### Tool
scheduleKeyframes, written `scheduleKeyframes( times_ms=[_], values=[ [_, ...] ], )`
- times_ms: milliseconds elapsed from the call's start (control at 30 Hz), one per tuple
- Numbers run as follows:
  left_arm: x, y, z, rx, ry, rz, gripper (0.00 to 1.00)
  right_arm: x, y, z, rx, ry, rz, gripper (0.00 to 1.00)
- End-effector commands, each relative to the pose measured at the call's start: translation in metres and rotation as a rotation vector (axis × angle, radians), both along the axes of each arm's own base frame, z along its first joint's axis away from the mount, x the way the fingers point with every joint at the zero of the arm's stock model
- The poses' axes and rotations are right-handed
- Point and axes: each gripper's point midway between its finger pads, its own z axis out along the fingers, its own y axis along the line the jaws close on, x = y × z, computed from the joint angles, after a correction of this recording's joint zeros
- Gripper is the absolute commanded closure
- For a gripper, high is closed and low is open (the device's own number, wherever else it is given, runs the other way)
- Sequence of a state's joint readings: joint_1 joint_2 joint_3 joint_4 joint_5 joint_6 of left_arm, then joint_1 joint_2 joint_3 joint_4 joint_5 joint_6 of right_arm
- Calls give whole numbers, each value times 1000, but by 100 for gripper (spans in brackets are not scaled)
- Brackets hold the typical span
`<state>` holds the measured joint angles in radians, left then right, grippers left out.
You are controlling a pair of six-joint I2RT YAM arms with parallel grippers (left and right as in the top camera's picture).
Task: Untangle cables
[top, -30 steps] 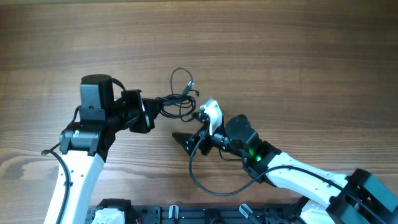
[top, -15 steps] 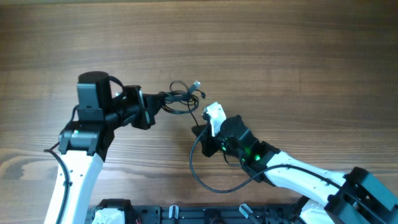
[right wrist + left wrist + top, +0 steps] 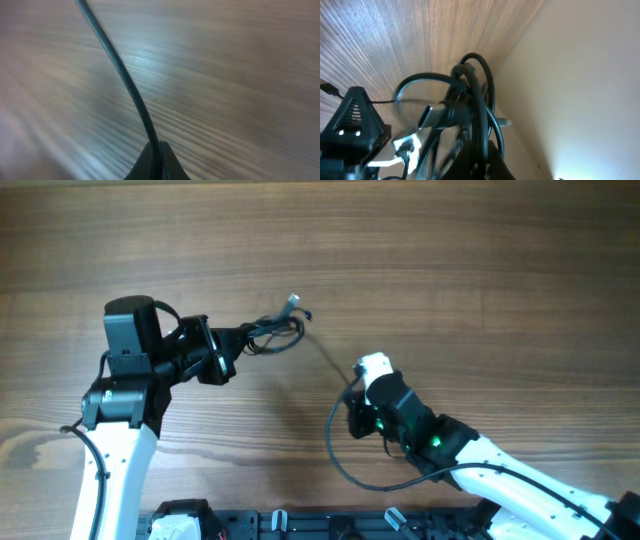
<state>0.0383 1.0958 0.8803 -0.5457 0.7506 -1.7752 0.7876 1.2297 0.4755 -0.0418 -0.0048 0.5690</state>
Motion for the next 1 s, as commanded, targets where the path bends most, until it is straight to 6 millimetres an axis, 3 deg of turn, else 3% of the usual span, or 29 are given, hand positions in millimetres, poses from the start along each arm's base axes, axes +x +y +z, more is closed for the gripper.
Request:
scheduleKeyframes(
  times_ms=[0,100,133,200,267,367,567,633,767,967],
  values=[
    [4,7,9,-15,-20,21,96,15,-28,1,-5,18,-215,96],
    [5,9,9,-4,-32,17,96,16,-34,-1,-1,36,-248,95],
    [4,9,9,26,-67,-10,96,17,-36,-1,2,41,-259,71],
    [5,9,9,111,-163,-80,96,17,-36,-1,3,43,-259,33],
    [7,13,7,299,-343,-201,96,16,-33,3,33,53,-254,3],
    [9,19,2,539,-546,-367,96,15,-22,19,146,77,-234,0],
    [-6,18,-12,671,-642,-550,96,15,10,72,388,30,-101,0],
    [-10,17,-15,687,-660,-590,96,13,22,87,526,103,-124,0],
    [-12,8,-11,658,-697,-619,96,15,32,90,694,296,-258,3],
    [-21,-16,-11,632,-729,-695,96,27,56,102,800,271,-195,17]
  ],
)
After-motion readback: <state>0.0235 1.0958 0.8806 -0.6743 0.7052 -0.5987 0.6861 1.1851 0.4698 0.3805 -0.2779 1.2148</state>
